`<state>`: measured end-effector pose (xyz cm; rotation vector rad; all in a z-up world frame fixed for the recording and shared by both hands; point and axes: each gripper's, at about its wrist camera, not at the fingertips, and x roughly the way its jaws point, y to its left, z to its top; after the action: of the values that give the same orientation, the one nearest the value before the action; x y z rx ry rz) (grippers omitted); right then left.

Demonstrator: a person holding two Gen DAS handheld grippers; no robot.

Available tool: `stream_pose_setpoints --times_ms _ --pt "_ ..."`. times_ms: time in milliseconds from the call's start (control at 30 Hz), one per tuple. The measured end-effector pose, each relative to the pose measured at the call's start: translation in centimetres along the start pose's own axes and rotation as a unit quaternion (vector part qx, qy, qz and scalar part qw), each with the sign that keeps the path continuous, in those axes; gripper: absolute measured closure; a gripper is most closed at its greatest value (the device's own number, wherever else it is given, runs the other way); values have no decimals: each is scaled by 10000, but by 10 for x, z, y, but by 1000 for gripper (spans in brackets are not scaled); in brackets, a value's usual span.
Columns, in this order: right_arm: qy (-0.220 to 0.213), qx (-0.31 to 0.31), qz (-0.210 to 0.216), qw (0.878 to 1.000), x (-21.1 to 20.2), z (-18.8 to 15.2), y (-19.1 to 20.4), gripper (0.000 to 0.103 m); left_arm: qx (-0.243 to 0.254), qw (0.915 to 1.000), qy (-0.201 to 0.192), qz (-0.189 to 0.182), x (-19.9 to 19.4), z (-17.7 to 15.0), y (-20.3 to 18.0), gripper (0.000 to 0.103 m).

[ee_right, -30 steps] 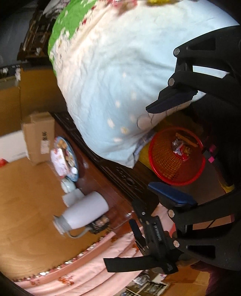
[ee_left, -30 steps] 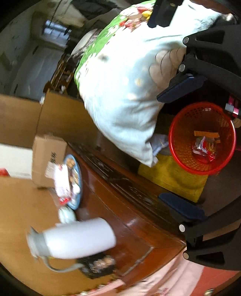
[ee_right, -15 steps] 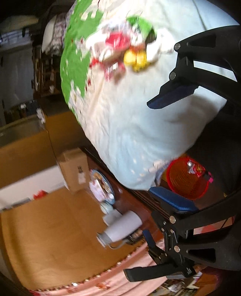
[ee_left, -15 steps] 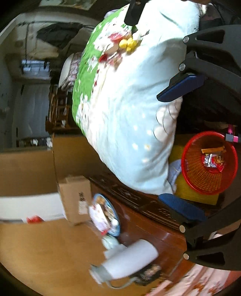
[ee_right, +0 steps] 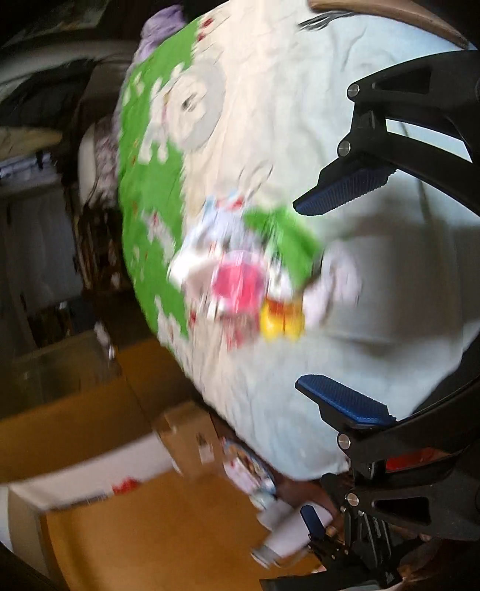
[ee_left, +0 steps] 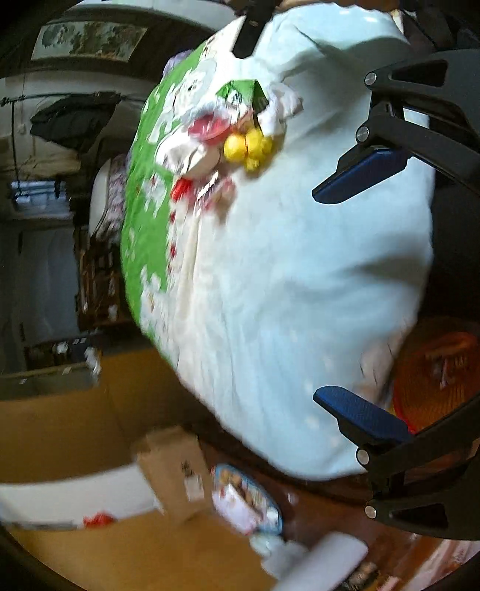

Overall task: Collect trash
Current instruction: 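Move both tools back over the trash pile on the bed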

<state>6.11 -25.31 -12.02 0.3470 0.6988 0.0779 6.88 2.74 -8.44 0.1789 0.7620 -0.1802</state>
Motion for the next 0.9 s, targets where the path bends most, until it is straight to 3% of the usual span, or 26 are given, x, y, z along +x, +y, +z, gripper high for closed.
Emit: stream_pose_setpoints --times_ms 233,333,567,667,800,900 --pt "-81 160 -822 9965 14 -7 -44 18 70 9929 478 -1090 61 29 -51 6" --pt "-269 359 -1099 9929 14 -5 -62 18 185 9885 558 -1391 79 39 -74 6" --pt "-394 577 -1239 9898 21 -11 -85 18 551 9845 687 -1516 124 58 -109 6" --pt "-360 624 -1171 9905 25 -12 -87 18 741 9850 742 -1372 142 62 -117 6" --pt "-378 648 -1124 9908 25 -13 -88 18 668 9903 800 -921 157 60 -96 7" --pt "-365 614 -1049 9919 26 -13 -88 18 373 9917 868 -866 154 51 -61 7"
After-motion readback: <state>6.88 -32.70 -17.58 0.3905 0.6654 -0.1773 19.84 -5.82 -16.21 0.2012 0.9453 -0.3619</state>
